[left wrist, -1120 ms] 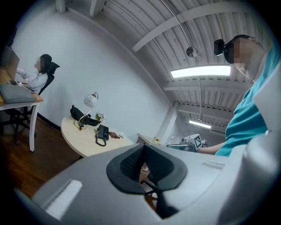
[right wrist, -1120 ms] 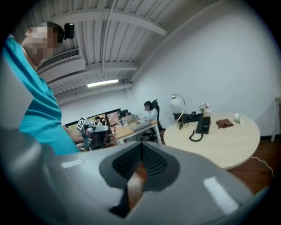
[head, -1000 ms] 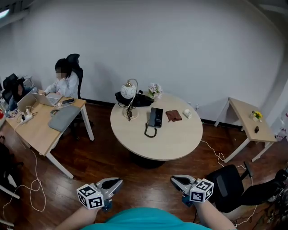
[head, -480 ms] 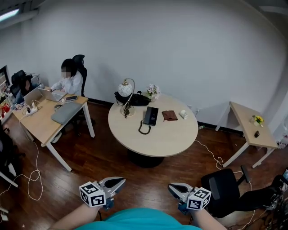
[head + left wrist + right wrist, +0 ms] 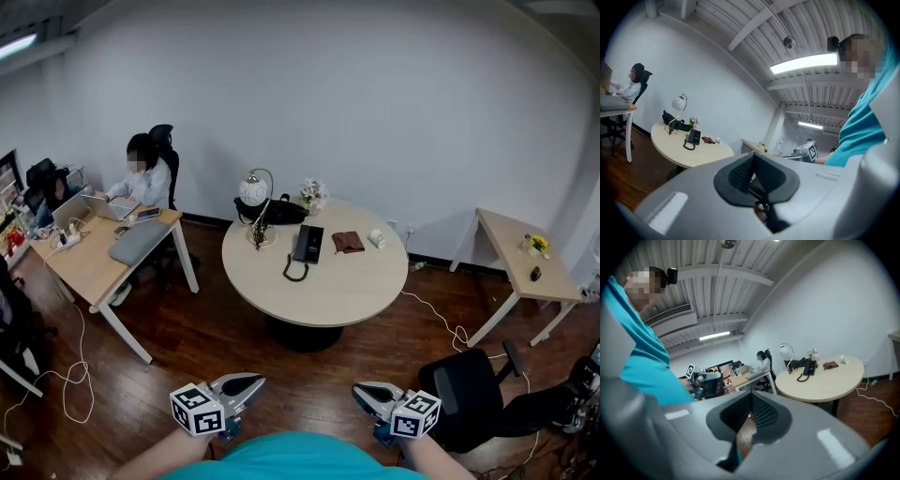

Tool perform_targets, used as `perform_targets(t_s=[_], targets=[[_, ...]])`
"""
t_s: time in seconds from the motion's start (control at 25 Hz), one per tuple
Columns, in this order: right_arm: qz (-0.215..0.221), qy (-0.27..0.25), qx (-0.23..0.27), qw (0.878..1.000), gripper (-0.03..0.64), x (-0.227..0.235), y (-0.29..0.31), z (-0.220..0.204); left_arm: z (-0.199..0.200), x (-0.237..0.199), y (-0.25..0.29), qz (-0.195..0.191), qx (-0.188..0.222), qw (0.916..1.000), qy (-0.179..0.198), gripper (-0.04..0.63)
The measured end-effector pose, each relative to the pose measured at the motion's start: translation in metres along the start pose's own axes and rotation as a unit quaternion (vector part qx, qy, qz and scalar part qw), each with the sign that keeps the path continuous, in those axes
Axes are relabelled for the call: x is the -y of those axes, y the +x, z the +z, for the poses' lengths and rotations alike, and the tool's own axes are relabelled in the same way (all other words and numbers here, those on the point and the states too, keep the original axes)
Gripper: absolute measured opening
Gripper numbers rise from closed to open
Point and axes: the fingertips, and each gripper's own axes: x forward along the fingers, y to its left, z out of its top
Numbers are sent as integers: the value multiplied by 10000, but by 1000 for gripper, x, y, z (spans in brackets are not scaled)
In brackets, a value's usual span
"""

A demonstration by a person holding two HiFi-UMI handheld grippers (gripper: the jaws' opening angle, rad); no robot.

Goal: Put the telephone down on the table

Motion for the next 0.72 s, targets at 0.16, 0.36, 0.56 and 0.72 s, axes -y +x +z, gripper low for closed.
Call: perform_targets(t_s=[0.16,0.36,0.56,0.72], targets=[[4,-116,-29,9999,0,-3,1,3,5,-1,0,-34,36,10000,51,6],[-9,-172,-40,9998,0,-3,2,6,8,-3,1,-61,40,10000,57,6],[-19,-217,-86,9997,0,-5,3,4,8,-5,0,-77,46,9999,54,6],[-9,-237,-116,9997,0,-6,5,4,9,-6,-1,-77,56,9999,44,6]])
